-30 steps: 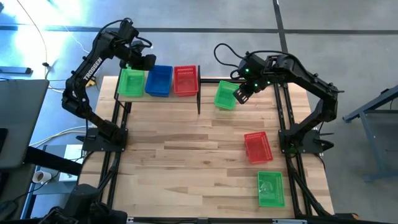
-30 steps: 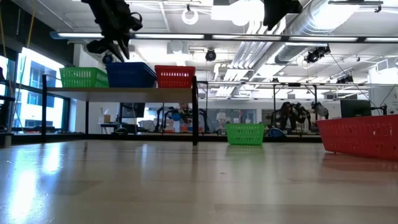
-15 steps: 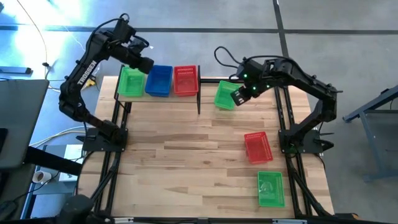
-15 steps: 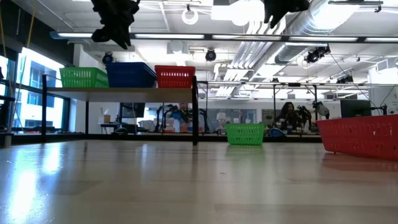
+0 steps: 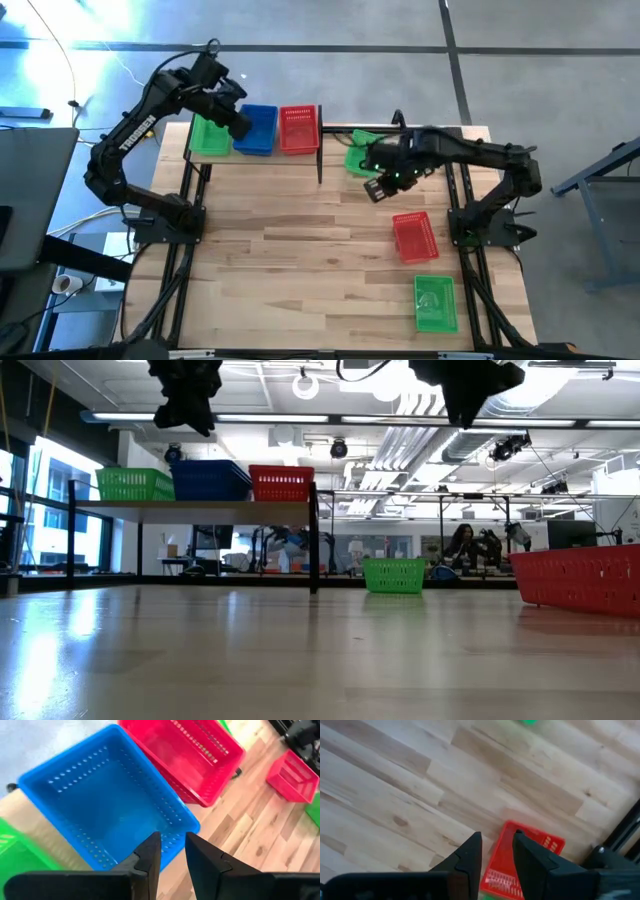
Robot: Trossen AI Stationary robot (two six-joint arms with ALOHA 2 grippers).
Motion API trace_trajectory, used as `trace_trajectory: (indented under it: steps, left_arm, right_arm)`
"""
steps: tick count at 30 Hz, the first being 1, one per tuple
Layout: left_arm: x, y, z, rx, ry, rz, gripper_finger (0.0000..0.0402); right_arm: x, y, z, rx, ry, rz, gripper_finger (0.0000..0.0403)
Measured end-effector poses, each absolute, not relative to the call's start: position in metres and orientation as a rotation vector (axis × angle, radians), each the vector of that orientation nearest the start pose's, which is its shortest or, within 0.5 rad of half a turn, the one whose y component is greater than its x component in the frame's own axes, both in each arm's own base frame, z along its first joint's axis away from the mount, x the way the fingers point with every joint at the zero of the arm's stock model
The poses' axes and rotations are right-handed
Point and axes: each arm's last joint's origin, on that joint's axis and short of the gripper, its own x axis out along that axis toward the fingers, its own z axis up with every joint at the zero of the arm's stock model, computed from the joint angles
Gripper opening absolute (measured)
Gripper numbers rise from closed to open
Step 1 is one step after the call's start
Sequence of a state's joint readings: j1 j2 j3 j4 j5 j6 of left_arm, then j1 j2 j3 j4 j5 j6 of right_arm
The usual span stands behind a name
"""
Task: Stack baskets on shelf by color
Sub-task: Stack the top green bin on top of the green bin on the shelf
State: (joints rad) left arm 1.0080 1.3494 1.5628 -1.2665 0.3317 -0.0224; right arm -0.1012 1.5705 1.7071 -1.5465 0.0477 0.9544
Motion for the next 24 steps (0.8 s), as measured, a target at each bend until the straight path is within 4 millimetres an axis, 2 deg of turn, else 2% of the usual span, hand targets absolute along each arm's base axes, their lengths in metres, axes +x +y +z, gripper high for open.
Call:
trace_trajectory:
  steps: [12, 20, 24]
  left_arm:
    - [0.137, 0.172, 0.376, -0.651, 0.823, 0.574, 0.0081]
    - [0.142, 0.158, 0.382, -0.610, 0.749, 0.548, 0.0081]
    - [0.145, 0.153, 0.381, -0.595, 0.721, 0.530, 0.0081]
  right_arm:
    - [0.269, 0.005, 0.338, 0.881, 1.299, -0.845, 0.0094]
    - [0.259, 0.029, 0.314, 0.841, 1.389, -0.949, 0.0094]
    - [0.254, 0.036, 0.313, 0.822, 1.382, -0.985, 0.0094]
